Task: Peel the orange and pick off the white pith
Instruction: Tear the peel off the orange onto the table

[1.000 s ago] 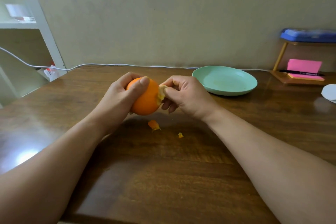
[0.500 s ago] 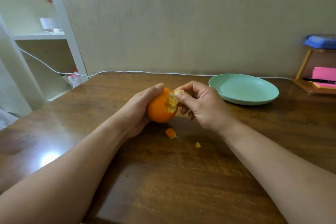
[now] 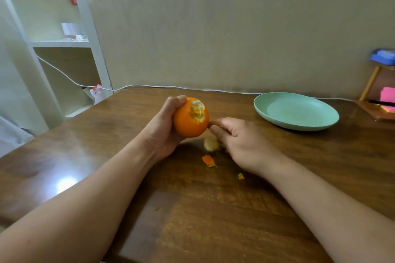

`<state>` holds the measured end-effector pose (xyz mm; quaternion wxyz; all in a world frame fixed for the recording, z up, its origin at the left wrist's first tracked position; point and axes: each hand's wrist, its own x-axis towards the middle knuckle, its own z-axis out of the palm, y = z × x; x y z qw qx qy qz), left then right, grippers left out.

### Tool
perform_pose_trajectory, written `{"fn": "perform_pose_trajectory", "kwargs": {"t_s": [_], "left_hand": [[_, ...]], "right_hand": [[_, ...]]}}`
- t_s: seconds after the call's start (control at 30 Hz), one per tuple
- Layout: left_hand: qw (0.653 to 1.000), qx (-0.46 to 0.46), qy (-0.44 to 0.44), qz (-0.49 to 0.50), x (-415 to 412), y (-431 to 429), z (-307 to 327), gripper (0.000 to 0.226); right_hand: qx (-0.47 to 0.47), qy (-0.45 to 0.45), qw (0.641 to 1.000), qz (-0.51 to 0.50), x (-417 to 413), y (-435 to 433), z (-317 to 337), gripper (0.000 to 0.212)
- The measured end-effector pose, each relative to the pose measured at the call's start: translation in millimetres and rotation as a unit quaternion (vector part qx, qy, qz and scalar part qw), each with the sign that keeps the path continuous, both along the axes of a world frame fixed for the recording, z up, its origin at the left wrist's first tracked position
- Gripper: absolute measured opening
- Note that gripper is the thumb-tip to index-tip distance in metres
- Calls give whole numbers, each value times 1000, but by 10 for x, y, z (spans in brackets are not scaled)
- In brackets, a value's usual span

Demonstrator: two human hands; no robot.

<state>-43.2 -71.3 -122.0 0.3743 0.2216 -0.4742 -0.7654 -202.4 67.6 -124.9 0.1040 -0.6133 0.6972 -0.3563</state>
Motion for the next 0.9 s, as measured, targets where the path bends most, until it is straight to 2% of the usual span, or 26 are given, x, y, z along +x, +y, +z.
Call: {"fn": "perform_pose_trajectory", "kwargs": {"t_s": [0.1,0.2,0.5,0.67,0.9], "left_hand": [[999,-29,-20,15,1,-9,0,49],[993,-91,-74,0,-12,-17,-24,57],[969,-194,-155,11,-56,68,-65,71],[951,-253,-177,32,-62,130,-51,55],[944,-270,-187,39,-26,120,-64,64]], "right_hand": [[-76,57,995,-37,51,20,86,31],[-129,33,990,-52,96,61,86,27],[-138,79,984,-83,40,34,51,26],[-137,157,974,-83,38,35,76,27],[-141,204,966,-71,47,5,95,28]]}}
